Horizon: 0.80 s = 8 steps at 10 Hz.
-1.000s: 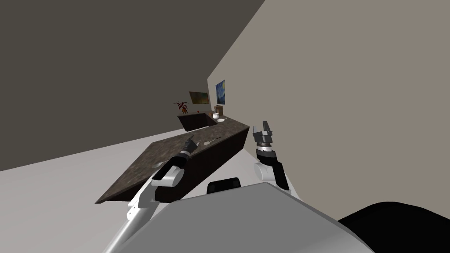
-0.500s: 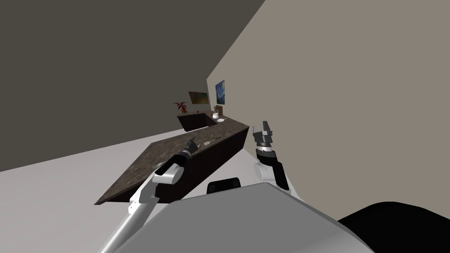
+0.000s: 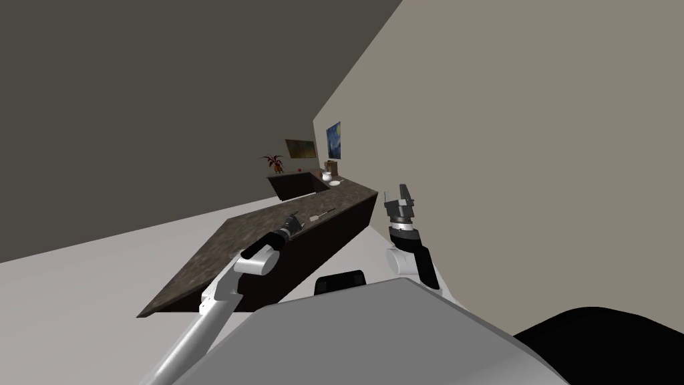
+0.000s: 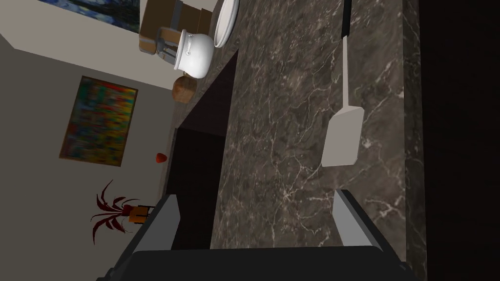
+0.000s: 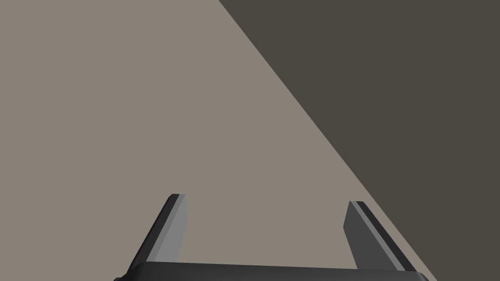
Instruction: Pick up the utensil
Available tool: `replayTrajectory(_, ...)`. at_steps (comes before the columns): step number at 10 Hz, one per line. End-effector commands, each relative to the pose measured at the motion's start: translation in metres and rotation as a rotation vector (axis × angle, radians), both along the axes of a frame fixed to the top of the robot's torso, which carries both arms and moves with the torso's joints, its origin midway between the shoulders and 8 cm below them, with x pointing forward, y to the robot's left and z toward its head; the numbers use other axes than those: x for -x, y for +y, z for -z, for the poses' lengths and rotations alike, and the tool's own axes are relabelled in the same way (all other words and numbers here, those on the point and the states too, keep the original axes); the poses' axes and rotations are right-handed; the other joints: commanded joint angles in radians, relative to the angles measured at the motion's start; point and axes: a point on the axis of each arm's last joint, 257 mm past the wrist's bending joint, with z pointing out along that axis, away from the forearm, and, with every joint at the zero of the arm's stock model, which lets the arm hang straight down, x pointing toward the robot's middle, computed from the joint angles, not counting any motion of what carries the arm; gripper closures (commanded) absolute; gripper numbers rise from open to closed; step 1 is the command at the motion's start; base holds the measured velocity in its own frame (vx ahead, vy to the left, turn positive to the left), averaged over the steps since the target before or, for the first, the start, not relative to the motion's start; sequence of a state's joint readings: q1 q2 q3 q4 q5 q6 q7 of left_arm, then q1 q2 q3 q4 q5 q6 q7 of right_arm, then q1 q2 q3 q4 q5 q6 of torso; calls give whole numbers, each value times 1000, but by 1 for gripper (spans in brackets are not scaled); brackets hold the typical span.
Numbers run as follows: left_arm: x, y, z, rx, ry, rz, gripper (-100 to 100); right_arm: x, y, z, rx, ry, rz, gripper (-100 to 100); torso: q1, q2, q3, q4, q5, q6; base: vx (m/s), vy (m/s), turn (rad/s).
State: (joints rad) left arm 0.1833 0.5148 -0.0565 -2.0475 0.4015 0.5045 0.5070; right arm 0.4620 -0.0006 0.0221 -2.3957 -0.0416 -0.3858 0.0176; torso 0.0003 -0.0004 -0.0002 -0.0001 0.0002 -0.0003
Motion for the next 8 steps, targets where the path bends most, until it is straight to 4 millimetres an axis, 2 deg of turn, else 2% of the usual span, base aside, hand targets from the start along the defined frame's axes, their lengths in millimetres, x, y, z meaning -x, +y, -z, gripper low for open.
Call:
replayTrajectory(1,-1,3,11,25,58,-5,-100,0,0,0,0,0,0,0,0,0,0,0,0,0,8,4,-51)
replayTrajectory(8,3,17,48,83,259,-42,-100,0,0,0,0,0,0,0,0,-1,-1,0,0,0,16,6,-48)
